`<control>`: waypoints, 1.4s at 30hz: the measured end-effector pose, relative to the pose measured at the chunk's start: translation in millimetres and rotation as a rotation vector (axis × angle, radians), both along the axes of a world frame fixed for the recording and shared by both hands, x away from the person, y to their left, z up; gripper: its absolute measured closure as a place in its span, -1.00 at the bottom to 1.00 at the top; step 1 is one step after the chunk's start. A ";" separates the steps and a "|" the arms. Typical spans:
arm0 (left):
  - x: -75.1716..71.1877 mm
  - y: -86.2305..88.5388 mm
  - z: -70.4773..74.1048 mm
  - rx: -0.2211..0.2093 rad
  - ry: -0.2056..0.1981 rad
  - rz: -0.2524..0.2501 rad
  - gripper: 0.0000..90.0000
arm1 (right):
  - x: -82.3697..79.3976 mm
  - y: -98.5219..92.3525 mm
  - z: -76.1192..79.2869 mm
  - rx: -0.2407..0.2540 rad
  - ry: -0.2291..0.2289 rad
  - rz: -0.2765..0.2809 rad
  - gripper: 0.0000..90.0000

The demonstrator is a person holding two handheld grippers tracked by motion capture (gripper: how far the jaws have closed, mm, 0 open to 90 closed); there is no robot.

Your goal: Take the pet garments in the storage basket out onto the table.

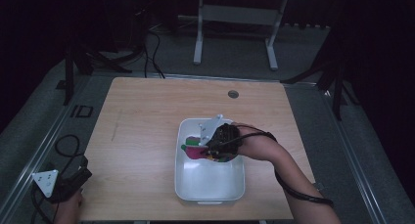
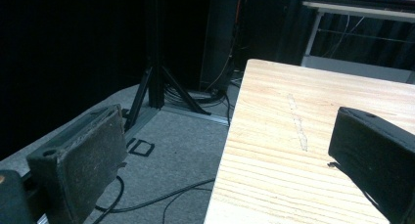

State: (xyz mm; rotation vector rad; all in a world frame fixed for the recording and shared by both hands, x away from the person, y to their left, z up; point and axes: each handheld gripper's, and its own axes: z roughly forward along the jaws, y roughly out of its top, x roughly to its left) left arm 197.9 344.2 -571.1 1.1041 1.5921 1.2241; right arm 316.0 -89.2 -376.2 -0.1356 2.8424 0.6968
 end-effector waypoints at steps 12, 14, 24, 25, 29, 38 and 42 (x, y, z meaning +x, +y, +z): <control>0.2 -0.4 0.0 0.003 0.001 0.002 -0.97 | -0.5 -25.4 22.7 0.011 -0.043 -0.019 0.63; 0.3 -0.5 0.1 0.003 0.002 0.003 -0.97 | 0.0 -34.0 26.4 0.016 -0.043 -0.033 0.63; 0.4 -1.0 0.1 0.005 0.003 0.006 -0.97 | 4.1 -79.0 39.0 0.018 -0.061 -0.112 0.63; 0.4 -1.0 0.1 0.006 0.003 0.006 -0.97 | 4.4 -82.9 39.6 0.018 -0.064 -0.118 0.63; 0.3 -1.1 0.1 0.006 0.003 0.007 -0.97 | 5.8 -104.1 42.3 0.016 -0.078 -0.158 0.62; 0.4 -1.8 0.0 0.013 0.001 0.009 -0.97 | 11.8 -152.8 42.9 0.014 -0.075 -0.247 0.62; 0.6 -2.0 0.1 0.011 0.004 0.011 -0.97 | 16.7 -165.0 35.3 -0.005 -0.061 -0.273 0.62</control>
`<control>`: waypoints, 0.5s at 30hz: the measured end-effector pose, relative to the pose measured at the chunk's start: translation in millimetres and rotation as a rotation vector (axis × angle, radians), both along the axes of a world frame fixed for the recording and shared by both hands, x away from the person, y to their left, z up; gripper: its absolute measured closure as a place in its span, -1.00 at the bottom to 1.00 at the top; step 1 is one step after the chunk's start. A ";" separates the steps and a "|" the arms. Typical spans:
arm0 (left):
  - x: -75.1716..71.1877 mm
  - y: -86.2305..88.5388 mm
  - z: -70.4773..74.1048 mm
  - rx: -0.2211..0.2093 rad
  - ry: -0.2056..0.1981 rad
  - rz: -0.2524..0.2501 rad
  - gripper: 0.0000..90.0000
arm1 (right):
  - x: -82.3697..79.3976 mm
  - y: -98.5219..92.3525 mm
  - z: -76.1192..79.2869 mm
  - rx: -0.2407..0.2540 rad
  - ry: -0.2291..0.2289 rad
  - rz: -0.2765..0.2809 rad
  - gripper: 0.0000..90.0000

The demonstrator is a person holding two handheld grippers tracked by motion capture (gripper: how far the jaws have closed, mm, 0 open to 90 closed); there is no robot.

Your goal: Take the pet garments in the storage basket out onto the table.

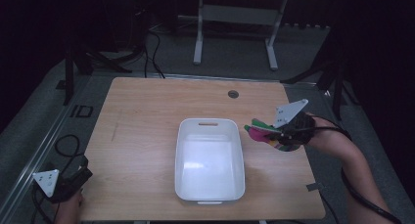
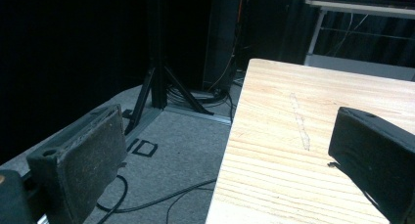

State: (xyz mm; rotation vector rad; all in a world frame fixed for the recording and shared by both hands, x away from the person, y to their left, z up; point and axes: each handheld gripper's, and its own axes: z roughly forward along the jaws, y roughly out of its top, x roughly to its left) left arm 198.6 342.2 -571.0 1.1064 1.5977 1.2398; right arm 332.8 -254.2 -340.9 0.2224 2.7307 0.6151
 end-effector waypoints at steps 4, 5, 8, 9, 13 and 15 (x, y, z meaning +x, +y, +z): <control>-0.1 0.0 -0.1 0.003 -0.002 0.000 -0.97 | 7.2 -4.1 -15.1 -0.013 0.005 0.008 0.62; 0.0 0.1 0.0 0.002 -0.001 0.000 -0.97 | 9.6 -4.6 -19.7 -0.017 0.006 0.005 0.62; 0.0 0.4 0.0 0.000 0.000 -0.001 -0.97 | 17.4 -6.6 -34.3 -0.030 0.011 0.014 0.62; 0.0 0.3 0.0 0.001 0.000 -0.002 -0.97 | 21.0 -7.7 -41.0 -0.032 0.012 0.015 0.62; 0.1 0.3 0.0 0.000 0.000 -0.002 -0.97 | 32.0 -11.4 -63.7 -0.045 0.014 -0.006 0.62; 0.0 0.4 0.0 0.000 0.000 -0.002 -0.97 | 42.1 -15.1 -87.5 -0.032 0.042 -0.040 0.62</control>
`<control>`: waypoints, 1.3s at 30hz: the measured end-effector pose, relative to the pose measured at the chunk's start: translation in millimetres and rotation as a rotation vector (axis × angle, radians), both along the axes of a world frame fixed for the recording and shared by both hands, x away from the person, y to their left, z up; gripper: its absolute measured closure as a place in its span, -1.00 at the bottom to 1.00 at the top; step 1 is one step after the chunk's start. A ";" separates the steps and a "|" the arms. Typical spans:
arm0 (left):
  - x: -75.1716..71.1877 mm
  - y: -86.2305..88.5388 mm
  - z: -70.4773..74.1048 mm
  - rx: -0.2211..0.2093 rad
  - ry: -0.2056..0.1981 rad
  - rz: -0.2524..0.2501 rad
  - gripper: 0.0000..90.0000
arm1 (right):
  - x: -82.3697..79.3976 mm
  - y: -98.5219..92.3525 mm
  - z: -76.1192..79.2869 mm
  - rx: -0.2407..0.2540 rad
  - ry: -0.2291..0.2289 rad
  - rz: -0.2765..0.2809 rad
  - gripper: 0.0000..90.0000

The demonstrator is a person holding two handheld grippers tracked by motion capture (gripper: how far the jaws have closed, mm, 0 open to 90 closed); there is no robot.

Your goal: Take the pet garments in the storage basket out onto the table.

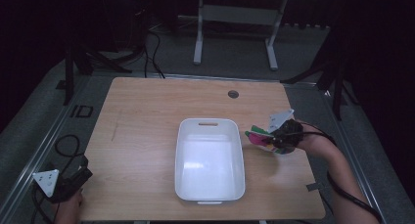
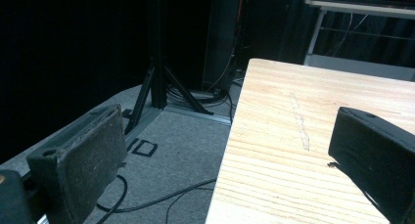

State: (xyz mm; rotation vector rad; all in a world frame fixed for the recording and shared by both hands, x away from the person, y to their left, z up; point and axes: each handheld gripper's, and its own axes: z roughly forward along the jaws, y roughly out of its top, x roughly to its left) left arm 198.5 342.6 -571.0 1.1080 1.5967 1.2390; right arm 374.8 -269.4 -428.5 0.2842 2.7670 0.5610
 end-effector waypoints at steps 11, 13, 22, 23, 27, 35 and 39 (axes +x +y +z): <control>-0.1 -0.2 -0.1 0.002 -0.003 0.000 -0.97 | 12.8 10.8 -69.7 0.050 0.107 -0.060 0.61; -0.1 -0.1 -0.1 0.001 -0.003 -0.001 -0.97 | 12.3 15.1 -82.2 0.051 0.124 -0.077 0.61; -0.3 0.0 -0.1 -0.002 -0.004 -0.001 -0.97 | 9.9 22.4 -93.0 0.080 0.126 -0.116 0.43; -0.3 0.0 -0.1 -0.001 -0.004 -0.001 -0.97 | 9.2 22.9 -90.7 0.076 0.125 -0.115 0.39; -0.2 0.2 -0.1 -0.002 -0.003 -0.002 -0.97 | 6.0 21.5 -82.9 0.075 0.121 -0.112 0.13; -0.2 -0.2 -0.1 0.001 -0.004 0.000 -0.97 | -10.4 3.6 -51.0 0.177 0.042 -0.159 -0.21; -0.1 -0.2 -0.1 0.002 -0.003 0.000 -0.97 | -17.4 -13.5 -41.1 0.272 0.001 -0.252 -0.46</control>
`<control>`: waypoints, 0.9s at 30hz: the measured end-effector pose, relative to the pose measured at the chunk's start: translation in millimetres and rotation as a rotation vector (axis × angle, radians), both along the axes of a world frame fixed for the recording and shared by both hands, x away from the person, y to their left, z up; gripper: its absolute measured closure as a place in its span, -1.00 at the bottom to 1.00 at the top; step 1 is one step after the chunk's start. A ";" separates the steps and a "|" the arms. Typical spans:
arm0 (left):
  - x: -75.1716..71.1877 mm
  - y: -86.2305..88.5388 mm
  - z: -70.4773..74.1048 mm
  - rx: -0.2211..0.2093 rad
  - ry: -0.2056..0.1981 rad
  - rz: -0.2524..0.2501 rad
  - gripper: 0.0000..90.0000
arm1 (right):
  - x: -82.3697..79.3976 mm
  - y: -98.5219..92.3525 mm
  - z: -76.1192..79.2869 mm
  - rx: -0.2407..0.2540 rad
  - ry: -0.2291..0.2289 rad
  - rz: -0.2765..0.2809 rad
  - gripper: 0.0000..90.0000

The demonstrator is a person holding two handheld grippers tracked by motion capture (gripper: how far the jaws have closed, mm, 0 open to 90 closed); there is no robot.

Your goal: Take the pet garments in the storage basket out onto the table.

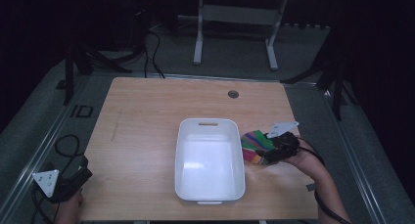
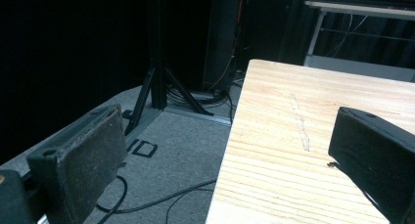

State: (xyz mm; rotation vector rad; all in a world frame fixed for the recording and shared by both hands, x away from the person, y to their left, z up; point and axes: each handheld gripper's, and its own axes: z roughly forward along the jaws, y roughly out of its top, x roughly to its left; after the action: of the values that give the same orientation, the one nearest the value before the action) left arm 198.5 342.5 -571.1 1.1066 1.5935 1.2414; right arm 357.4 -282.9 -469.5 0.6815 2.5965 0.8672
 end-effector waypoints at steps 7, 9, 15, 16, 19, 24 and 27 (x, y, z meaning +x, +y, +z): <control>-0.1 0.0 0.0 -0.001 -0.001 -0.002 -0.97 | -12.2 -37.8 -9.2 0.158 -0.013 -0.146 -0.76; 0.0 0.3 0.1 -0.003 0.000 -0.003 -0.97 | -16.7 -46.5 -15.6 0.183 -0.031 -0.189 -0.76; -0.1 -0.1 0.0 0.000 -0.002 0.000 -0.97 | -34.6 -72.8 -31.1 0.291 -0.128 -0.345 -0.76; -0.1 -0.1 0.0 -0.001 -0.002 0.000 -0.97 | -40.8 -79.4 -37.3 0.288 -0.148 -0.385 -0.76; -0.2 0.0 0.0 0.000 -0.001 -0.001 -0.97 | -47.5 -86.4 -44.7 0.303 -0.171 -0.429 -0.76; 0.1 0.3 0.1 -0.004 0.001 -0.001 -0.97 | -66.8 -99.2 -64.3 0.366 -0.209 -0.531 -0.75; 0.0 0.4 0.1 -0.006 0.001 0.000 -0.97 | -72.8 -100.3 -69.4 0.346 -0.225 -0.552 -0.75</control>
State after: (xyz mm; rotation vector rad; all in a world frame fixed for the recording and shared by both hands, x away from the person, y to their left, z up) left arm 198.5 342.9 -571.0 1.1038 1.5965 1.2356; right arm 284.6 -383.2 -538.9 1.2367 1.9229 1.1261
